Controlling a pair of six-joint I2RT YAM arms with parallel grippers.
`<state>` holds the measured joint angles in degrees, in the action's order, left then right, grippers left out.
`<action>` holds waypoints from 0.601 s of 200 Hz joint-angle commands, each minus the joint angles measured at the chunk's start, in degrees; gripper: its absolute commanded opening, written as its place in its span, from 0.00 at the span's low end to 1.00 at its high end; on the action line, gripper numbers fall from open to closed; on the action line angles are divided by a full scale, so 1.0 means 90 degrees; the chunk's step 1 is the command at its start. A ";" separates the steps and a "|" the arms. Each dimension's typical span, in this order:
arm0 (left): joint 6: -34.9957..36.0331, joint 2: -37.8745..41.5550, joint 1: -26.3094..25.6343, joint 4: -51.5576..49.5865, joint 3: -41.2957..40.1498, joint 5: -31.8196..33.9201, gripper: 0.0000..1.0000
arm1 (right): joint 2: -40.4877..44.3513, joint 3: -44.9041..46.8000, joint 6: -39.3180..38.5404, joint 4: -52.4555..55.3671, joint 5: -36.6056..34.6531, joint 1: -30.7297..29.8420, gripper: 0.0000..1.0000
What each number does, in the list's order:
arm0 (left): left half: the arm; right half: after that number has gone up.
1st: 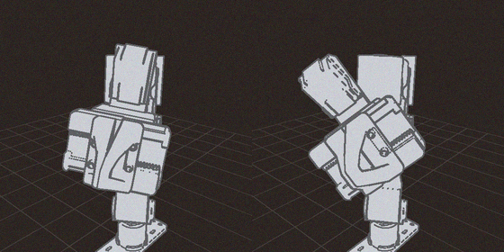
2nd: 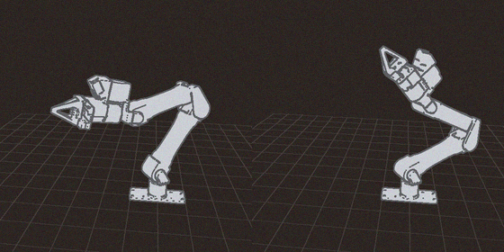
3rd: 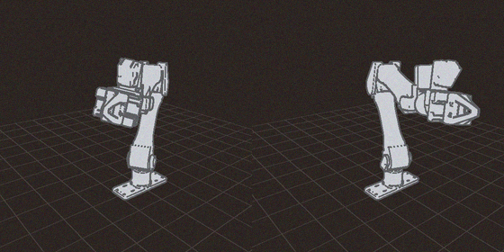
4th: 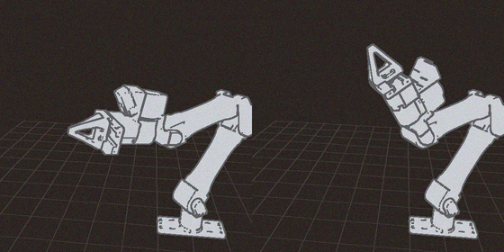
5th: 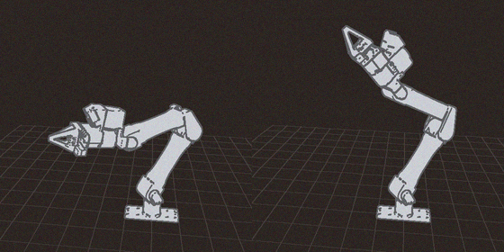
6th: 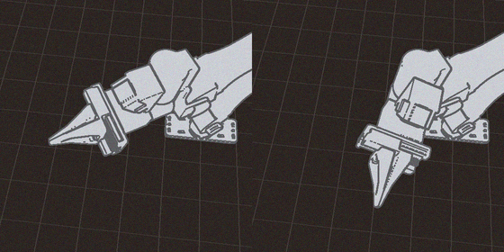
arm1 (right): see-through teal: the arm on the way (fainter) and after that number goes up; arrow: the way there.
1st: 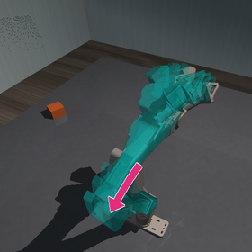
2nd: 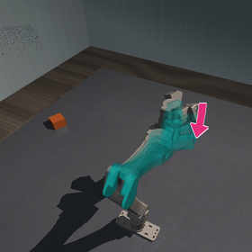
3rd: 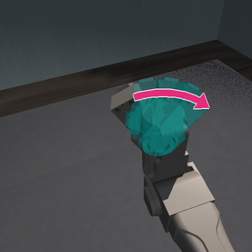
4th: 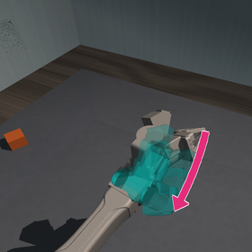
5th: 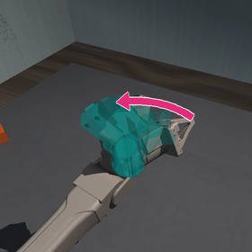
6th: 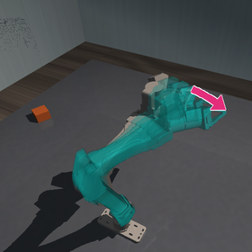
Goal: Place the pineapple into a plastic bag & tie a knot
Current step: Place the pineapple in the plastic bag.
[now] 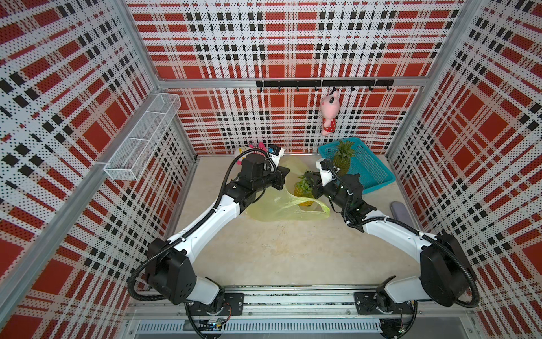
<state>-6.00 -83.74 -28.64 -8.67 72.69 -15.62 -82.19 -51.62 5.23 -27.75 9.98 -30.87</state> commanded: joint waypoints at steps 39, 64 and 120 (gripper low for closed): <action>0.0484 -0.0173 0.0270 0.0053 -0.0212 -0.0587 0.00 | -0.0795 -0.0445 -0.0560 -0.0677 -0.0163 0.0000 0.00; 0.0659 -0.0454 0.0315 0.0147 -0.0406 -0.0745 0.00 | -0.1177 -0.0580 -0.0377 -0.0757 -0.0074 0.0024 0.00; 0.0763 -0.0817 0.0320 0.0138 -0.0467 -0.0517 0.00 | -0.0758 -0.1317 0.0789 0.0417 -0.0193 0.0503 0.77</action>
<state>-0.71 -90.89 -26.15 -8.38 68.45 -20.29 -93.93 -60.45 7.09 -27.16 9.19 -28.99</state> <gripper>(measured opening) 0.046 0.729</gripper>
